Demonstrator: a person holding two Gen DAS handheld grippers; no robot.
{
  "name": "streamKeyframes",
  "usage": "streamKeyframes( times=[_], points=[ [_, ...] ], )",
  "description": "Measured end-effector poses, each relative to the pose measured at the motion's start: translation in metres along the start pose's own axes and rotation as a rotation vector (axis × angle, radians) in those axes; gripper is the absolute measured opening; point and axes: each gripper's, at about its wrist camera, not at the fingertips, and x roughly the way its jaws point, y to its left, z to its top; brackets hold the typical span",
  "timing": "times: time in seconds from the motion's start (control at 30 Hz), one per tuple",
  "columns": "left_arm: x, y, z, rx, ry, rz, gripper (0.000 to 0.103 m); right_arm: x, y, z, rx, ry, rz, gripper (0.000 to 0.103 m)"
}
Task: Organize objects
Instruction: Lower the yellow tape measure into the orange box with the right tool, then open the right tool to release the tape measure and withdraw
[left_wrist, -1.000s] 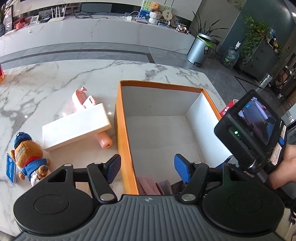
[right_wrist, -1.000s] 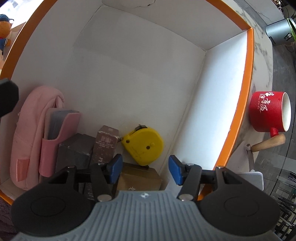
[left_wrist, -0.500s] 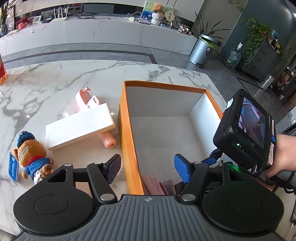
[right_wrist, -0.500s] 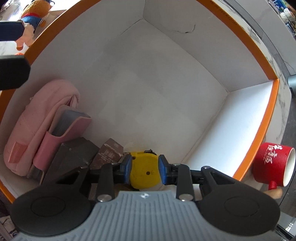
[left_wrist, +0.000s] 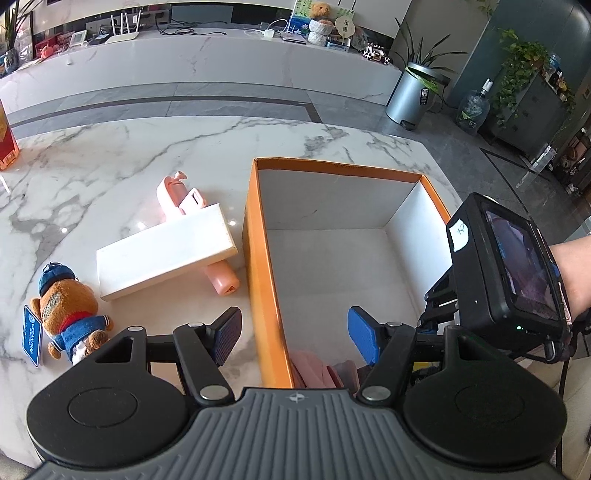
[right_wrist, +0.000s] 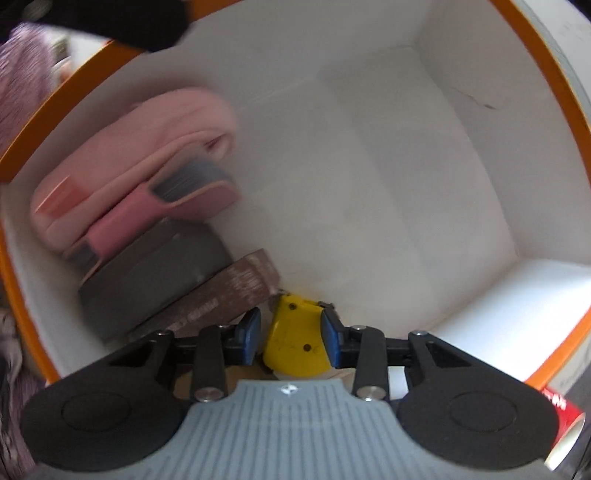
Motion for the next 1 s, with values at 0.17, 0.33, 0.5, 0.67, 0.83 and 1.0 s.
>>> streamKeyframes(
  times=[0.17, 0.33, 0.5, 0.67, 0.83, 1.0],
  points=[
    [-0.002, -0.001, 0.001, 0.007, -0.002, 0.010, 0.075, -0.006, 0.000, 0.006, -0.021, -0.005, -0.029, 0.029],
    [0.000, -0.001, 0.002, 0.008, 0.001, 0.020, 0.075, -0.008, 0.007, 0.009, -0.087, -0.025, 0.000, 0.030],
    [-0.002, -0.002, 0.001, 0.014, 0.002, 0.027, 0.075, -0.008, 0.015, 0.013, -0.175, 0.003, -0.013, 0.028],
    [0.000, -0.003, 0.002, 0.011, 0.005, 0.024, 0.075, -0.015, 0.003, 0.021, -0.113, 0.002, -0.155, 0.014],
    [-0.001, -0.004, 0.000, 0.014, 0.008, 0.023, 0.075, 0.009, 0.022, 0.029, -0.229, 0.076, -0.245, 0.013],
    [-0.003, 0.001, 0.000, -0.001, 0.009, 0.039, 0.075, 0.016, 0.038, 0.036, -0.261, 0.046, -0.174, 0.007]
  ],
)
